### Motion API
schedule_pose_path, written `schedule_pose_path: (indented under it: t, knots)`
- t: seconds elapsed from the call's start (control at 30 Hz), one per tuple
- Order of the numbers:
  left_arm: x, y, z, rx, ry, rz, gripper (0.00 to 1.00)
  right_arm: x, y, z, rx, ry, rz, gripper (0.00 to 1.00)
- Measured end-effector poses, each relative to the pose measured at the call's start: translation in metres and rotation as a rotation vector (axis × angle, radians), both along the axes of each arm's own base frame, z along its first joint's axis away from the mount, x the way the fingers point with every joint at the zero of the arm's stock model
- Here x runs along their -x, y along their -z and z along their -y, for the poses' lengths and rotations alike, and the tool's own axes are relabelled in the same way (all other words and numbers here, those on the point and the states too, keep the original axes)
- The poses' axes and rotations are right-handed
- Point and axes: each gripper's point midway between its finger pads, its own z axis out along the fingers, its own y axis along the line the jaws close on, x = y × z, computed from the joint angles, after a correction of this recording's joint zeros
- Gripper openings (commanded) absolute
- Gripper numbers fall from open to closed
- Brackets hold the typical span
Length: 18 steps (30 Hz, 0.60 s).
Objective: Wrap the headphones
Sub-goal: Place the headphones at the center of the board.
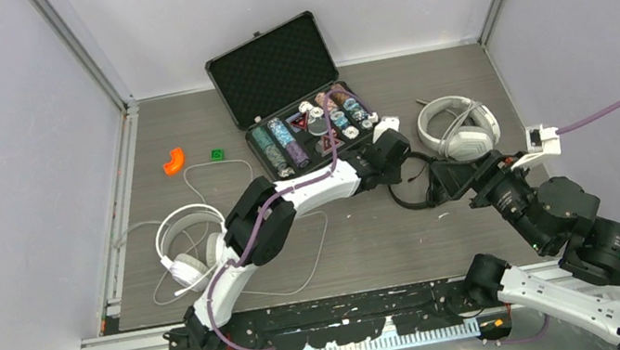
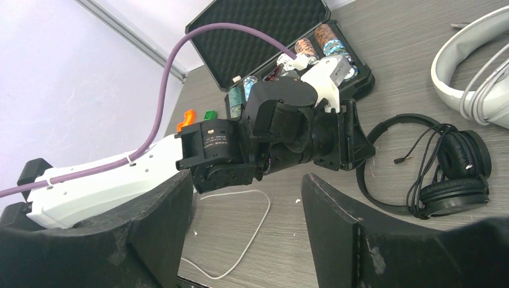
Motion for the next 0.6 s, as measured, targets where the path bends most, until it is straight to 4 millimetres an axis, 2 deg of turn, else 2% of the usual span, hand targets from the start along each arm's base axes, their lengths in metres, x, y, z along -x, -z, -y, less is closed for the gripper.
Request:
schedule_pose_path:
  t: [0.27, 0.4, 0.47, 0.6]
  knots:
    - [0.000, -0.005, 0.006, 0.026, 0.018, 0.009, 0.39, 0.000, -0.002, 0.001, -0.007, 0.005, 0.008, 0.71]
    - [0.004, -0.016, 0.002, 0.044, 0.031, 0.018, 0.49, -0.001, -0.004, 0.001, -0.011, 0.005, 0.013, 0.71]
    - [0.007, -0.033, -0.004, 0.054, 0.038, 0.035, 0.57, -0.001, -0.004, 0.001, -0.013, 0.005, 0.013, 0.71]
    - [0.012, -0.081, -0.019, 0.109, 0.036, 0.090, 0.68, -0.001, -0.001, -0.001, -0.036, 0.010, 0.001, 0.71]
